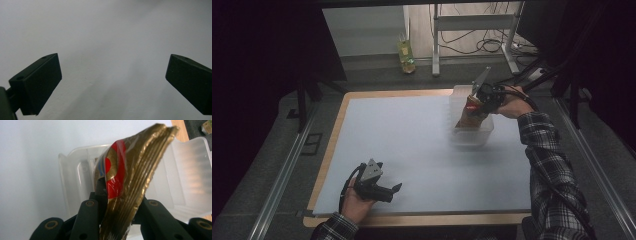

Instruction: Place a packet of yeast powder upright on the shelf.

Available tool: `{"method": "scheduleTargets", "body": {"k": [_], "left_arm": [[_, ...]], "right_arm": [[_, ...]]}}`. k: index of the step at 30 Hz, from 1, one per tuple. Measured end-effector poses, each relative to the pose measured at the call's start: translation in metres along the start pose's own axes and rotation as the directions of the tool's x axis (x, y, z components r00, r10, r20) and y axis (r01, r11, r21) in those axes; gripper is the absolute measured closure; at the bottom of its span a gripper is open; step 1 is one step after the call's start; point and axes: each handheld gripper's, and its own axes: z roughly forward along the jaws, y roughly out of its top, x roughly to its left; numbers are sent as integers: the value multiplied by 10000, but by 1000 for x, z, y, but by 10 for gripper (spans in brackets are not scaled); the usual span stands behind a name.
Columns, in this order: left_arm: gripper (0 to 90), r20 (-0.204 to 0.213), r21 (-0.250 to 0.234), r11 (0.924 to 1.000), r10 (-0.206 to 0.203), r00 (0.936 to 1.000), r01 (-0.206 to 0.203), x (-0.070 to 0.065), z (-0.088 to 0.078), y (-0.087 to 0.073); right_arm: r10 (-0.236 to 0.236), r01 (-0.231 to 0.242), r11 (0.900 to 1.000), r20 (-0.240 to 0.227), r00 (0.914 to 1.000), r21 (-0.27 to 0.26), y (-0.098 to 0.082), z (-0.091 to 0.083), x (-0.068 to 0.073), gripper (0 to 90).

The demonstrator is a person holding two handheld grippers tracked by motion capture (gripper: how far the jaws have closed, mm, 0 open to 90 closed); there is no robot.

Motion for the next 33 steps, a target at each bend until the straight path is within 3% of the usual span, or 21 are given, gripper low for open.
{"method": "scheduleTargets", "body": {"k": [10,17,27,33], "left_arm": [[6,115,-47,9999,-150,9998,151,1,0,0],[8,145,-117,9995,-289,9995,290,2,0,0],[20,332,-342,9968,-709,9969,721,6,-3,1],[19,184,-521,9953,-813,9965,821,8,-6,0]], "right_arm": [[588,-592,9970,-90,9982,-508,0,1,2,688],[1088,-1083,9894,-4,9941,-970,-1,-3,5,578],[1894,-1835,9695,215,9817,-1623,-2,-9,10,422],[2348,-2239,9527,299,9716,-2057,-3,-10,12,329]]}}
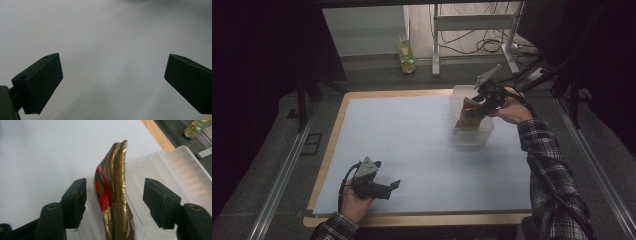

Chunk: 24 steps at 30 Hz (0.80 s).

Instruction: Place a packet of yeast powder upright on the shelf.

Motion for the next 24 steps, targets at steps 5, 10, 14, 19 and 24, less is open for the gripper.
{"method": "scheduleTargets", "body": {"k": [5,10,14,19,24], "left_arm": [[13,-69,3,10000,32,10000,-32,0,0,-1],[11,-67,-157,9999,-31,10000,30,0,-1,0],[12,-206,-59,10000,36,9998,-38,1,-1,-1],[12,-177,-116,9999,27,9998,-29,1,-1,-1],[12,-100,-91,10000,13,9999,-13,1,0,-1]], "right_arm": [[259,-258,9994,45,9997,-239,0,-2,3,256],[388,-380,9982,182,9991,-464,1,-2,7,188],[345,-331,9980,237,9991,-539,1,-3,9,158],[544,-520,9964,331,9980,-674,0,-5,12,125],[684,-645,9934,390,9969,-948,0,-8,16,98]]}}
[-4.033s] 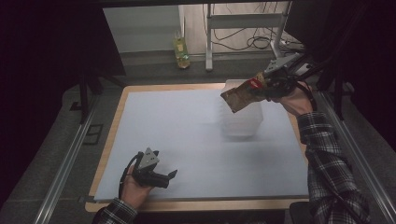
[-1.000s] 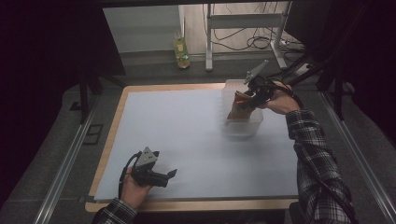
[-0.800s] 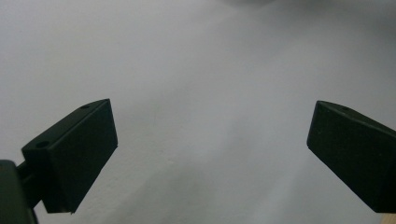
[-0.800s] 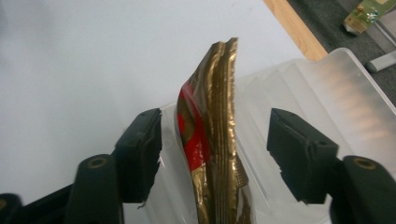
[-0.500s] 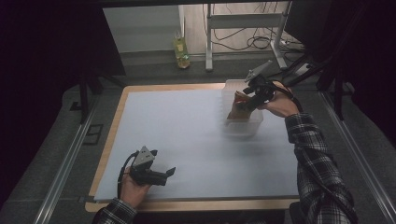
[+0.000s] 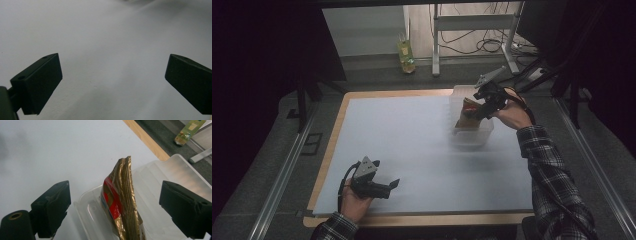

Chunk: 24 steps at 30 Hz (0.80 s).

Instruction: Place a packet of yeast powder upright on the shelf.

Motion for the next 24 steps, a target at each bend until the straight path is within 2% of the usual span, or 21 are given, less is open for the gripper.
{"method": "scheduleTargets", "body": {"k": [4,14,16,24], "left_arm": [[12,11,12,10000,14,10000,-14,0,0,0],[12,9,51,10000,41,10000,-42,0,1,0],[12,-1,45,10000,20,10000,-20,0,1,0],[12,-13,77,10000,46,10000,-46,-1,1,0]], "right_arm": [[147,-149,9993,-70,9999,-338,-1,-5,4,79],[189,-188,9980,9,9998,-600,-4,-11,10,60],[358,-356,9972,8,9994,-663,-5,-13,12,49],[550,-542,9954,81,9985,-792,-9,-18,17,28]]}}
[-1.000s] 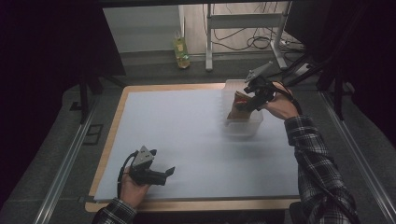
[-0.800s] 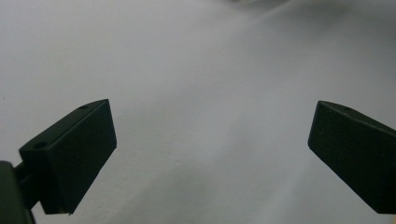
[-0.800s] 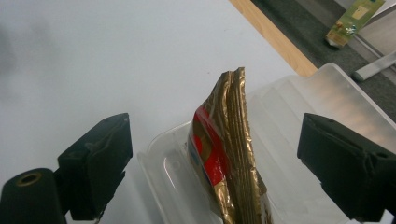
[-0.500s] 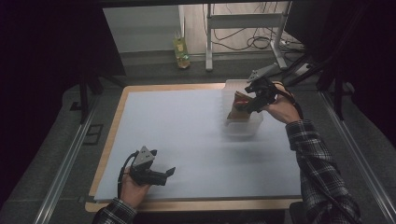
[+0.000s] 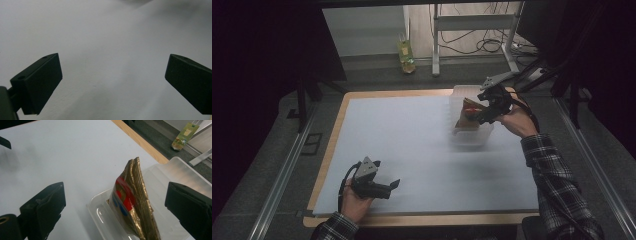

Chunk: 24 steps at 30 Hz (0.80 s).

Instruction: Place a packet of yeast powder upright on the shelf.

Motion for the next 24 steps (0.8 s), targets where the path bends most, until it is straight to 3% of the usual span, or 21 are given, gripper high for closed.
{"method": "scheduleTargets", "body": {"k": [24], "left_arm": [[0,-144,-93,9998,-200,9997,199,2,0,0]], "right_arm": [[293,-278,9981,263,9992,-552,-23,-23,23,14]]}}
